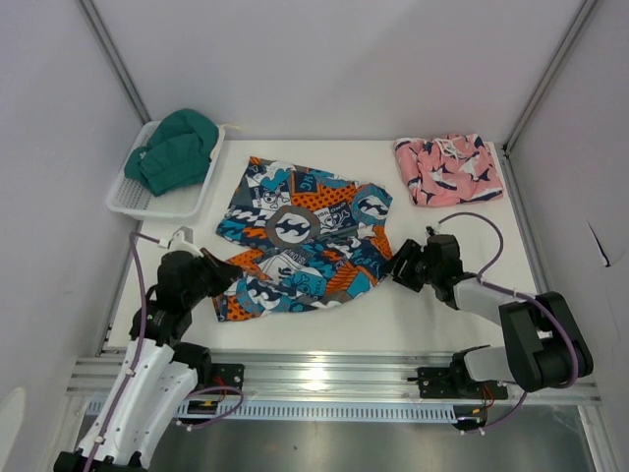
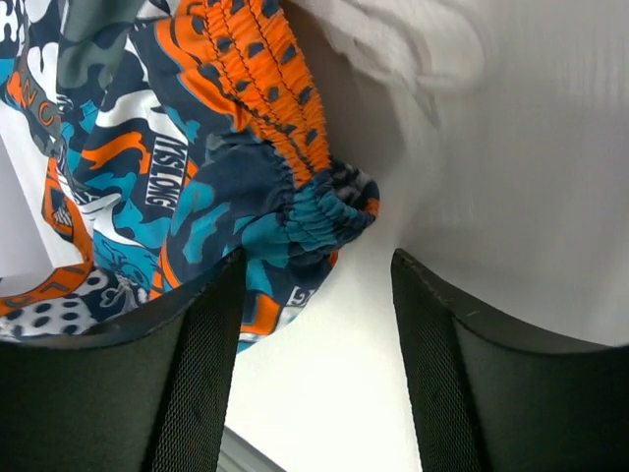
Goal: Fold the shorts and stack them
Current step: Fold the shorts
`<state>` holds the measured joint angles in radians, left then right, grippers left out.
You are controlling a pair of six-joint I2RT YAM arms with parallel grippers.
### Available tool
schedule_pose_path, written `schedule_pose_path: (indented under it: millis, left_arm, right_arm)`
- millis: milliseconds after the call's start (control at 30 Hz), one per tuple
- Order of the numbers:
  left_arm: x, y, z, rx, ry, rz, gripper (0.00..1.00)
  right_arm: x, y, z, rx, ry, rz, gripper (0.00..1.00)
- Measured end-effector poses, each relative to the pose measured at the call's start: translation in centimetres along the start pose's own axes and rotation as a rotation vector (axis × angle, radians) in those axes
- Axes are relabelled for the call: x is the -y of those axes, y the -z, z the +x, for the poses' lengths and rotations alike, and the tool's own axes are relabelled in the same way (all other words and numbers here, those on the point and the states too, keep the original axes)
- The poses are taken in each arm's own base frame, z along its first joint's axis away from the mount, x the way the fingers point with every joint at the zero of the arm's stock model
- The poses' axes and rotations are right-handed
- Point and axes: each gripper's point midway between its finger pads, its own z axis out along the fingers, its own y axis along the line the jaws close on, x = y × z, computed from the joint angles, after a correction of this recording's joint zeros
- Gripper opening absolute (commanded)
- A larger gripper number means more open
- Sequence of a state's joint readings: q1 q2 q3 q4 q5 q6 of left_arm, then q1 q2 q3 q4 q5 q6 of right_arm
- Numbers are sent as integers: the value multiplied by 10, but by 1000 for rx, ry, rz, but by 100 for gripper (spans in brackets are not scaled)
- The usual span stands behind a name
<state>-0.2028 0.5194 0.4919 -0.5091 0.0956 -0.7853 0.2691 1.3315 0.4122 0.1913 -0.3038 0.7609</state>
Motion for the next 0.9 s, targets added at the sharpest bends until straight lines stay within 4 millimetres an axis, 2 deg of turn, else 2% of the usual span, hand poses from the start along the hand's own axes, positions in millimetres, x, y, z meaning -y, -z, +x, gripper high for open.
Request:
schedule_pose_path:
  millis: [133,233,267,300,367,433,500,567,767,800,900]
  left_arm:
    - [-11,1,-14,44,18,-33,0]
    - [-19,-2,-22,41,32,-61,0]
    - [-22,-3,-25,41,41,-70,0]
    - [-25,-5,-27,40,48,-76,0]
    - [-29,-8,-31,36,61,-83,0]
    - [-32,-12,-34,30,73,-84,0]
    - [-34,-16,-37,25,85,-80,0]
    - [-37,-21,-42,23,98,-79,0]
    - [-50,-34,-56,34,139,-87,0]
    - [-51,-35,-58,40,134,-87,0]
    - [-48,-35,-63,60,123,-72,0]
  right_arm:
    - [-5,-6,-12,13,50,2,58]
    - [-6,-14,-16,5,75,6,37]
    - [-5,-16,-16,0,80,10,22]
    - [-4,-19,-16,-7,85,15,15]
    - [-2,-24,-16,-18,80,25,7]
    - [-2,-28,-17,-26,75,32,6]
    - [-5,-31,-22,-24,77,33,0]
    - [-10,-35,-29,-28,80,39,0]
    - [-36,-52,-63,-52,130,112,0]
    - [-43,-53,-72,-55,146,133,0]
    - [-63,-47,-81,-72,210,204,9]
